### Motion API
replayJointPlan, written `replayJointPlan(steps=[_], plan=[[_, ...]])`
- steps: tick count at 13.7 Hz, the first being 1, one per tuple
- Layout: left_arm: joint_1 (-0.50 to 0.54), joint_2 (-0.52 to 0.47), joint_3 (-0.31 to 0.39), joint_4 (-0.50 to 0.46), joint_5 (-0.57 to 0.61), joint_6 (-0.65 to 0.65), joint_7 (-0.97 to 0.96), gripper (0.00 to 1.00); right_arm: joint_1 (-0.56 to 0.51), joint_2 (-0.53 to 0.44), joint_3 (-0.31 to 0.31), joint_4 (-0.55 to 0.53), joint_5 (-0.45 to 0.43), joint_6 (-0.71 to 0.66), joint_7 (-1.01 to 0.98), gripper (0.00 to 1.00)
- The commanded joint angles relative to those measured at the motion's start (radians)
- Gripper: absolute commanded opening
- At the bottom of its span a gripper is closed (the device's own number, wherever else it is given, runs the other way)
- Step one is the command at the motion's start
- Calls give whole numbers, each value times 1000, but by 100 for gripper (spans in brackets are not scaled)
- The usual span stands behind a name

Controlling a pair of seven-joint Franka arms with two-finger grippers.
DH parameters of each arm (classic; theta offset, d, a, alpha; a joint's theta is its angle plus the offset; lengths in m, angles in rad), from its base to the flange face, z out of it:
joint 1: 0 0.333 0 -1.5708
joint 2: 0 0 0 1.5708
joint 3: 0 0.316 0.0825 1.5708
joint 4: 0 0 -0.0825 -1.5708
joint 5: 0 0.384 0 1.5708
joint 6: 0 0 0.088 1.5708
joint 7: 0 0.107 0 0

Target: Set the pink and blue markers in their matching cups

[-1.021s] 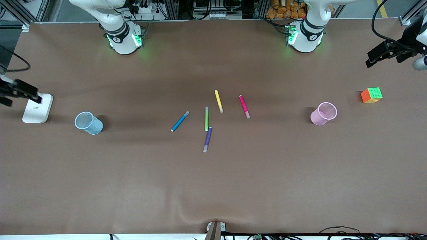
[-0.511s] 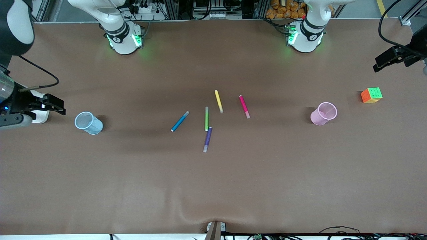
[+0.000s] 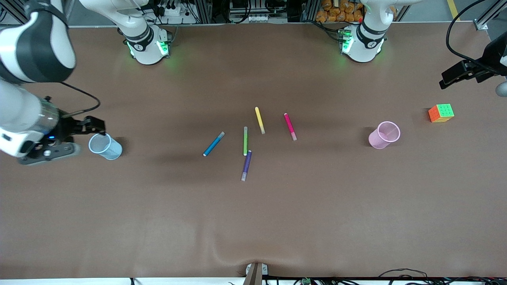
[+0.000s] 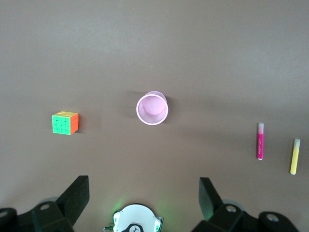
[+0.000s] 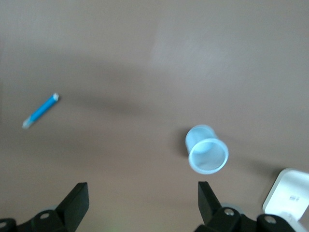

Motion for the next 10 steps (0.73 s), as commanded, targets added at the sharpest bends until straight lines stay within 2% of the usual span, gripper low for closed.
replayJointPlan(steps=[1, 5, 8, 10], plan=[[-1, 10, -6, 21, 17, -24, 4, 100, 18, 3, -4, 24, 16, -184, 8, 100], [-4, 9, -10, 6, 17, -24, 8, 100, -1, -24, -12, 11, 191, -329, 49, 100], [-10, 10, -12, 1, 17, -41, 2, 100, 34, -101, -3, 10, 188, -329, 326, 100], [-12, 15, -13, 1, 16, -43, -3, 100, 115, -103, -3, 8, 187, -368, 442, 100]])
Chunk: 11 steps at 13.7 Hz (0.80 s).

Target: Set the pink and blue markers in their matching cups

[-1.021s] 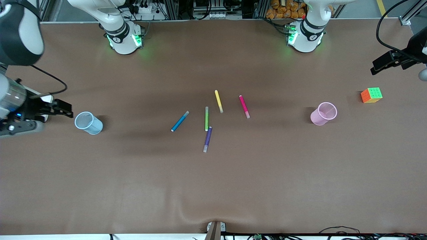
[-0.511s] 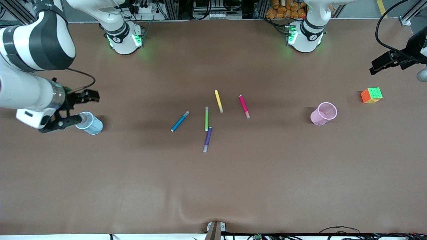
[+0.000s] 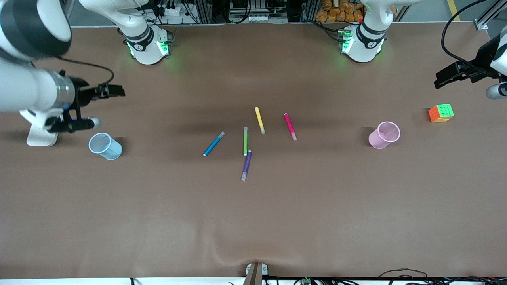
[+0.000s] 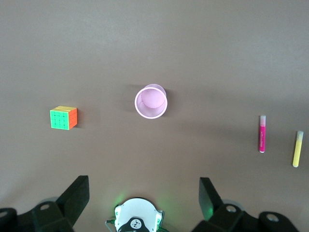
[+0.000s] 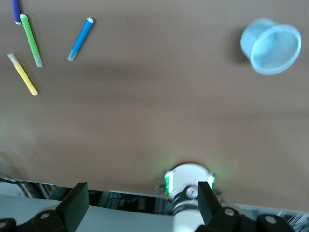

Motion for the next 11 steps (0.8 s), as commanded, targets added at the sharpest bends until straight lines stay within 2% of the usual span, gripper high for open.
replayJointPlan(steps=[1, 2, 3, 5, 7, 11], plan=[[-6, 7, -9, 6, 14, -17, -8, 100, 83, 3, -3, -9, 17, -9, 135, 100], [-6, 8, -15, 6, 13, -19, -10, 100, 78, 45, -3, 2, 23, 32, 135, 100], [-6, 12, -17, 6, 13, -19, -11, 100, 80, 56, -6, 2, 26, 100, 135, 100], [-6, 13, -18, 6, 13, -19, -11, 100, 64, 53, -13, 12, 10, 152, 143, 100], [-6, 19, -33, 6, 13, -19, -13, 100, 50, 83, -13, 6, 13, 301, 143, 100], [-6, 35, -52, 6, 13, -19, -14, 100, 41, 198, -12, 11, 6, 497, 128, 100]])
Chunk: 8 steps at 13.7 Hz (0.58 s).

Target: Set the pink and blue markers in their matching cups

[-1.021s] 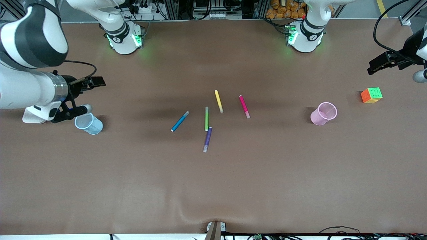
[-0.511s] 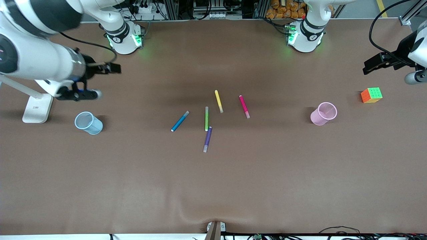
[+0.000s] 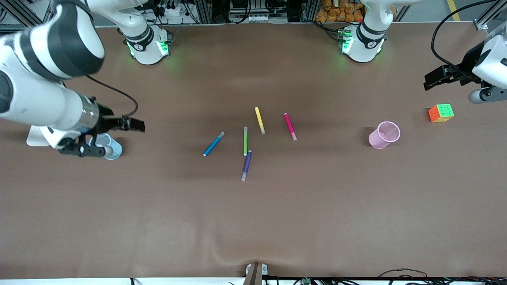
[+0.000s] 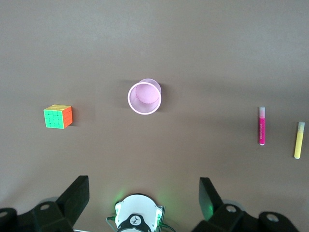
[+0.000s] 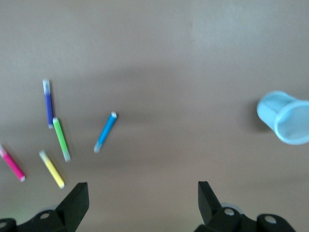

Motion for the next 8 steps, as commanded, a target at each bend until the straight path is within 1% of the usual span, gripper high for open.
replayJointPlan(steps=[1, 4, 6, 8], plan=[[-2, 15, -14, 9, 11, -13, -12, 100, -35, 69, 3, 25, 13, 48, -3, 100], [-2, 29, -36, 9, 7, -13, -15, 100, -69, 71, 2, 24, 4, 45, -3, 100], [-3, 45, -47, 9, 8, -36, -54, 100, -111, 71, 3, 15, 16, 31, 13, 100], [-3, 58, -69, 8, 8, -48, -75, 100, -112, 69, 2, -13, 14, 8, 15, 100]])
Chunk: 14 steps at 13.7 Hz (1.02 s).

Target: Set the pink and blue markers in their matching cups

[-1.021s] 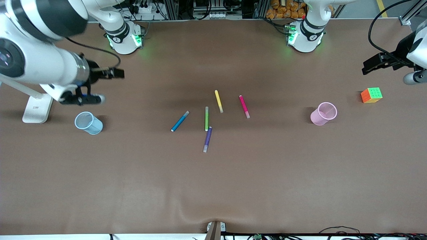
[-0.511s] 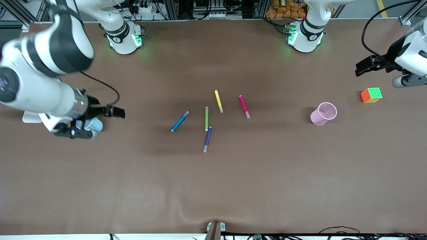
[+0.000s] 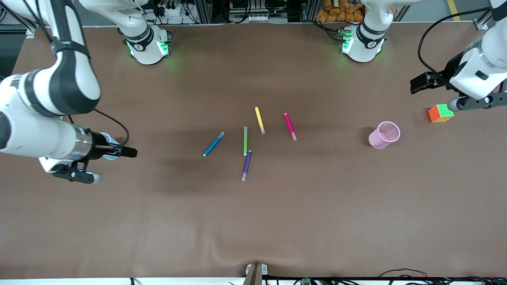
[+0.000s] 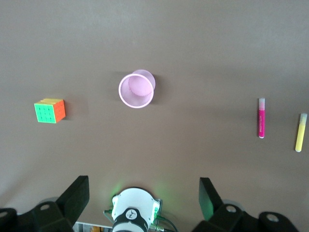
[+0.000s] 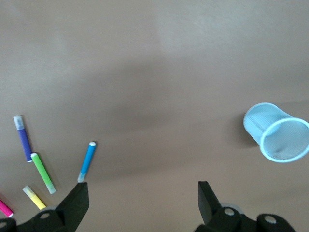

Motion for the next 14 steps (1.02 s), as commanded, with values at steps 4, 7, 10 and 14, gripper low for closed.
replayJointPlan(steps=[4, 7, 10, 14], plan=[[-7, 38, -17, 8, 7, -37, -24, 100, 11, -6, 11, -102, 17, -14, 128, 100], [-19, 60, -25, 11, 10, -35, -22, 100, 74, 5, 14, -157, 32, 30, 254, 100], [-33, 94, -32, 11, 13, -32, -22, 100, 147, -4, 20, -324, 81, 197, 349, 100], [-36, 120, -34, 14, 16, -26, -18, 100, 285, 5, 18, -368, 139, 289, 559, 100]])
